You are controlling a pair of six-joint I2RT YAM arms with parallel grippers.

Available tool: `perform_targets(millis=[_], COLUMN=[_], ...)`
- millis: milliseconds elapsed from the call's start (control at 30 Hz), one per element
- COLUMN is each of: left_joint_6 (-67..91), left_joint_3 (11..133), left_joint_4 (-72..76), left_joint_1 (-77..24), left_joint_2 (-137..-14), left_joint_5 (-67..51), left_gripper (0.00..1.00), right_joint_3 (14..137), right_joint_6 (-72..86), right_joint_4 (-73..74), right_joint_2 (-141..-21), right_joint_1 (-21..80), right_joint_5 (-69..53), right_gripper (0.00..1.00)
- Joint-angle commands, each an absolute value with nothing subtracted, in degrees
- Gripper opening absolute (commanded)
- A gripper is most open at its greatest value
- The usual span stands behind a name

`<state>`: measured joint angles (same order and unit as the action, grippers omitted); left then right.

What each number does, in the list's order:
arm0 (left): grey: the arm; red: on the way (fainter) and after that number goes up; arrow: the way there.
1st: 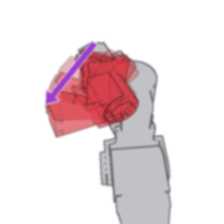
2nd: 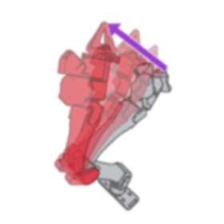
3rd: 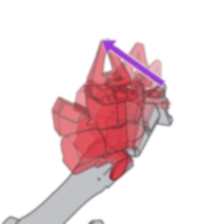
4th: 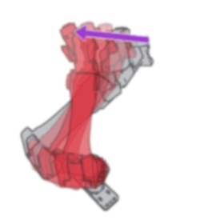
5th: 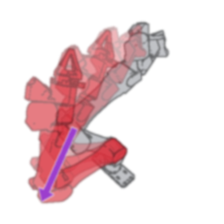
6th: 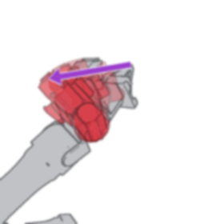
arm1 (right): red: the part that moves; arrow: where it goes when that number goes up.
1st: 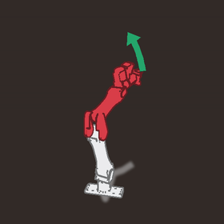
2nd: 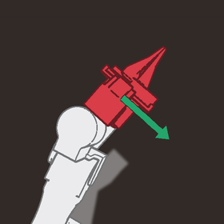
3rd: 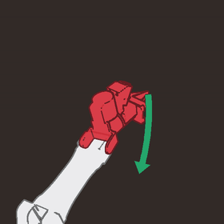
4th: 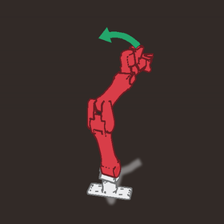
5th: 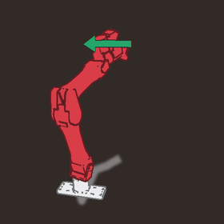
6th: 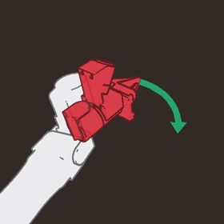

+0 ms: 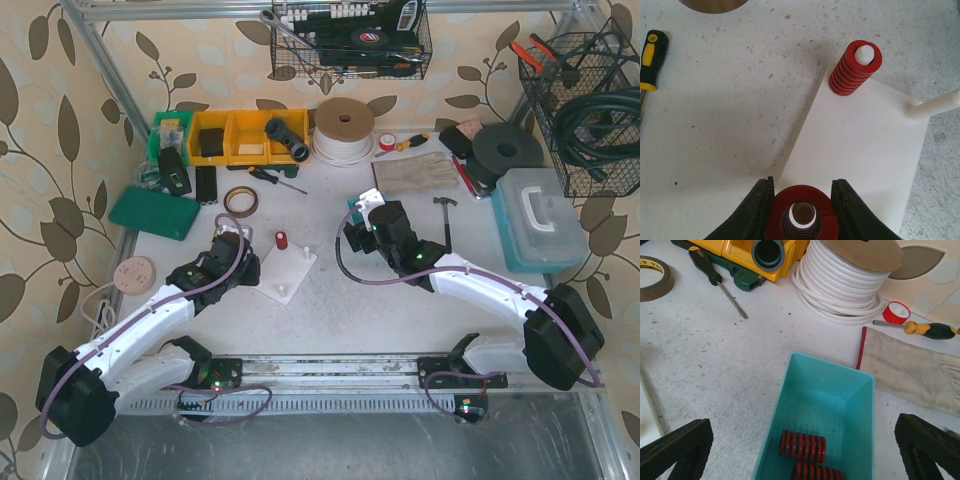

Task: Install the large spring

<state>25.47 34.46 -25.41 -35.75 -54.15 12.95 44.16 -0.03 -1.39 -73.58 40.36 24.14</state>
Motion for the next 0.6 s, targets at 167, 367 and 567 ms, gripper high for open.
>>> perform_targets(millis=[167,367,567], left_joint_6=[23.73,23.17,23.5], left_joint_3=[30.77,31.16,31.19], left_joint_4=[-18.42,-17.95,-17.99], left_joint_1=[-36.23,-36.21,-36.22], left_joint_2=[-55.21,-58.24,-57.76], left_joint_5=[13.44,13.83,14.54], left_gripper=[0.06,0.16,0.31], right_joint_3=[45.18,45.64,46.41], right_joint_6=[-0.53,-0.44,-0.41], right_joint_4=[-0.85,-0.57,0.03], right_joint_2=[-73.65,-74.85,-76.29], right_joint_1=[40.21,40.24,40.24], right_joint_5=[23.87,23.61,23.76], right_gripper=[0.98,0.98,0.98])
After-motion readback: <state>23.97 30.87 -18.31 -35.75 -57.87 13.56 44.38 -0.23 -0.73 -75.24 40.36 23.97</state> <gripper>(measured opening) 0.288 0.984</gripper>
